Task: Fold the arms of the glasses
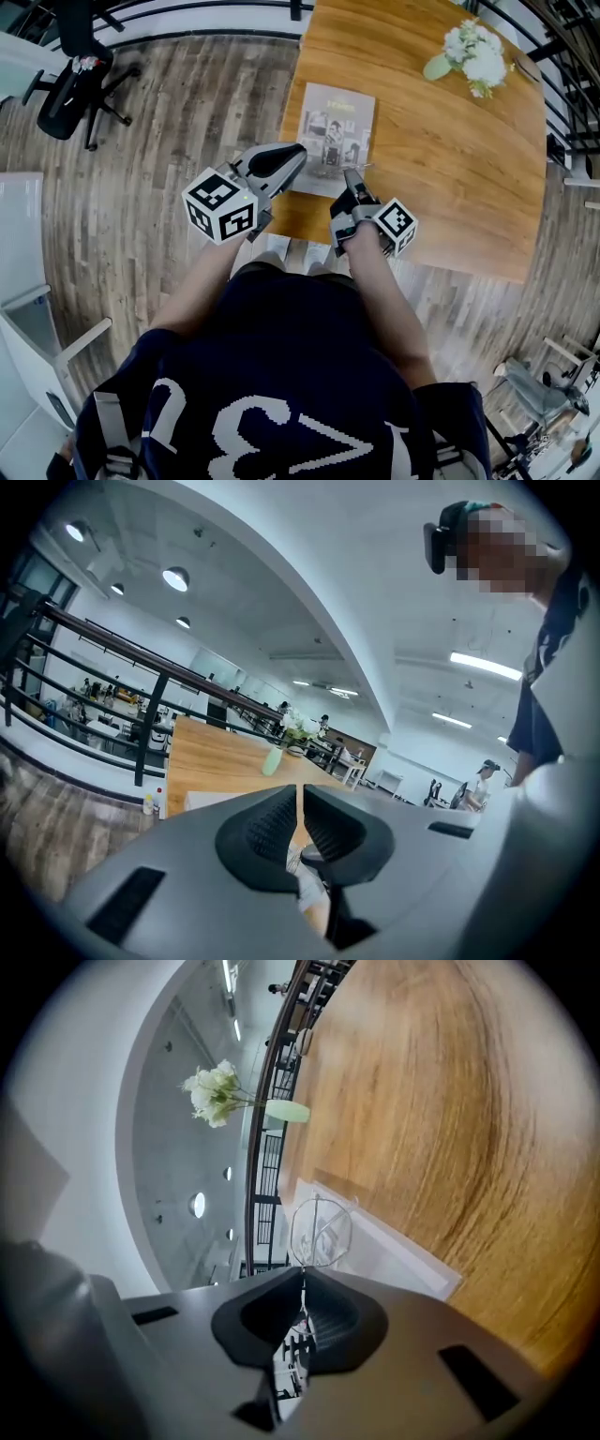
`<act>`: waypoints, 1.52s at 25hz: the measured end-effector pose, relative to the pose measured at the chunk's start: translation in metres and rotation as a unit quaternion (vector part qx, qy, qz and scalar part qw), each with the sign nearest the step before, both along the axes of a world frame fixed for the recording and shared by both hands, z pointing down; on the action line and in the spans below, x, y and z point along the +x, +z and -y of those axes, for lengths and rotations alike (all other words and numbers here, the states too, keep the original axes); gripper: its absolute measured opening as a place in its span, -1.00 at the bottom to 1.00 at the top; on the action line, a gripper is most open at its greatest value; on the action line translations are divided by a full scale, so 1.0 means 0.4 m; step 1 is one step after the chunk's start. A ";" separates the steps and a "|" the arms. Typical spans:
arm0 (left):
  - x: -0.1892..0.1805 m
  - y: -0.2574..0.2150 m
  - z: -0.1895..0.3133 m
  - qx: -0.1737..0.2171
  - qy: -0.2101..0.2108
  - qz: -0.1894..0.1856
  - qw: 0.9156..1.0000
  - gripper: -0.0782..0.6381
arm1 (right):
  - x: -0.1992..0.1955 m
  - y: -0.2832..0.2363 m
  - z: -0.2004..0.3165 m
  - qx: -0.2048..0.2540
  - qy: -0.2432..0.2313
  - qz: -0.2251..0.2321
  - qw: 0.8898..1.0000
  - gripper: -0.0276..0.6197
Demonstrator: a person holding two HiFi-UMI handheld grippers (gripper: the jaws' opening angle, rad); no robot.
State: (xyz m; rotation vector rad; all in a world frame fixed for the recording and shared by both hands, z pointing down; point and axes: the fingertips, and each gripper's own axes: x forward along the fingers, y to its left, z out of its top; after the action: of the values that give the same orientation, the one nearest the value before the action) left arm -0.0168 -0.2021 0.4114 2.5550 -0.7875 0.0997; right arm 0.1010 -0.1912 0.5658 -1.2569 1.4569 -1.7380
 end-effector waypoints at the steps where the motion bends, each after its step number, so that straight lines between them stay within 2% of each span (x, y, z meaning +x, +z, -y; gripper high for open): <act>1: -0.008 -0.001 -0.001 0.001 -0.003 0.000 1.000 -0.69 | 0.001 0.004 0.004 -0.001 0.006 0.003 1.000 -0.82; 8: -0.042 -0.014 0.016 0.010 -0.026 -0.003 1.000 -0.69 | -0.015 -0.001 0.031 0.004 0.002 0.019 1.000 -0.82; 12: -0.043 -0.027 0.022 0.021 -0.028 -0.003 0.999 -0.69 | -0.012 -0.025 0.033 0.019 -0.005 0.012 1.000 -0.82; 15: -0.047 -0.049 0.030 0.037 -0.033 -0.002 0.999 -0.69 | -0.004 -0.101 0.046 0.067 -0.023 -0.028 0.997 -0.82; 18: -0.050 -0.081 0.045 0.055 -0.042 -0.005 0.998 -0.69 | 0.019 -0.202 0.071 0.132 -0.044 -0.099 0.985 -0.82; 20: -0.052 -0.110 0.056 0.067 -0.048 -0.009 0.997 -0.69 | 0.033 -0.284 0.087 0.183 -0.059 -0.155 0.969 -0.83; 21: -0.053 -0.127 0.062 0.075 -0.052 -0.011 0.996 -0.70 | 0.039 -0.328 0.094 0.209 -0.067 -0.186 0.958 -0.83; 23: -0.057 -0.166 0.076 0.096 -0.062 -0.012 0.993 -0.70 | 0.054 -0.412 0.101 0.256 -0.078 -0.253 0.930 -0.83; 27: -0.067 -0.245 0.097 0.143 -0.089 -0.004 0.986 -0.70 | 0.090 -0.556 0.096 0.326 -0.081 -0.376 0.863 -0.84; 31: -0.084 -0.326 0.100 0.193 -0.116 -0.002 0.974 -0.70 | 0.109 -0.661 0.076 0.366 -0.070 -0.451 0.811 -0.84; 33: -0.094 -0.365 0.092 0.217 -0.126 -0.004 0.968 -0.70 | 0.107 -0.700 0.061 0.378 -0.070 -0.471 0.794 -0.84; 36: -0.104 -0.405 0.080 0.242 -0.140 -0.004 0.960 -0.70 | 0.107 -0.739 0.045 0.388 -0.066 -0.493 0.775 -0.84; 38: -0.106 -0.415 0.077 0.250 -0.145 -0.003 0.957 -0.70 | 0.104 -0.752 0.039 0.396 -0.066 -0.519 0.755 -0.84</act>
State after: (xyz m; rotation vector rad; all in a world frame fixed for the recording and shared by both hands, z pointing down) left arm -0.0591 -0.2327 0.2452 2.8556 -1.3166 -0.2300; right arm 0.1426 -0.2067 0.2650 -1.6421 2.5187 -0.1459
